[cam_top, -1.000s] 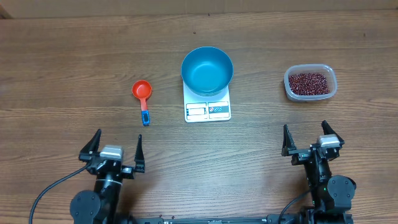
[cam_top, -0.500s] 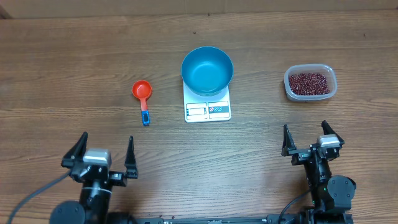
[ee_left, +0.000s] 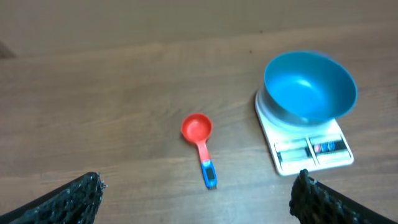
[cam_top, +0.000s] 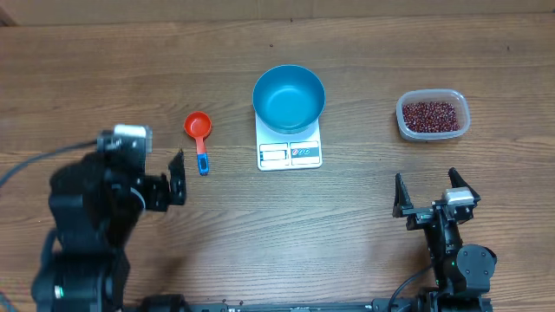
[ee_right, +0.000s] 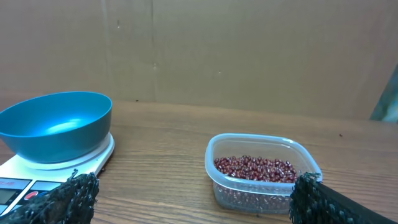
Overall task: Scoop item into bowl and weigh 150g on scale
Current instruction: 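Move the left gripper over the red scoop's cup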
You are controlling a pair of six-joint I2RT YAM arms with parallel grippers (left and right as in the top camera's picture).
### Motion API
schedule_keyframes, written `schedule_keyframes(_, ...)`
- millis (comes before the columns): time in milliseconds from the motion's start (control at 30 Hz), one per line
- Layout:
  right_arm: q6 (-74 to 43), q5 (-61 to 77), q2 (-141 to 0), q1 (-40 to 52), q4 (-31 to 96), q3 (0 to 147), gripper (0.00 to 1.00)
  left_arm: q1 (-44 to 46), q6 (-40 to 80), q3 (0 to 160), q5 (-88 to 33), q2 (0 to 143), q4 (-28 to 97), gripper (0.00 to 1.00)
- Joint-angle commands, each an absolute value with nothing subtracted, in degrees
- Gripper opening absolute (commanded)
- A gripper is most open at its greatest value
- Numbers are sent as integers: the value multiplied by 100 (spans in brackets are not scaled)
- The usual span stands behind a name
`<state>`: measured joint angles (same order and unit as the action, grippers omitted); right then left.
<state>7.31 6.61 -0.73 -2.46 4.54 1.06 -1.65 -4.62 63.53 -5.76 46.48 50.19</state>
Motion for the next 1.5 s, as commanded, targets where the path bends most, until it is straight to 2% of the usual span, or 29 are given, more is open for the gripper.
schedule_keyframes(0, 735, 646, -19, -209, 427, 45, 100, -187, -425, 6960, -563, 5273, 5260, 99)
schedule_keyframes(500, 735, 646, -19, -209, 427, 45, 100, -187, -434, 9439, -753, 8471, 7397, 100)
schedule_keyframes(867, 735, 646, -19, -209, 427, 45, 100, -196, -473, 9596, -687, 9878, 7238, 100)
schedule_keyframes(1467, 735, 646, -19, -209, 427, 45, 100, -198, -475, 9596, -530, 11336, 6547, 100)
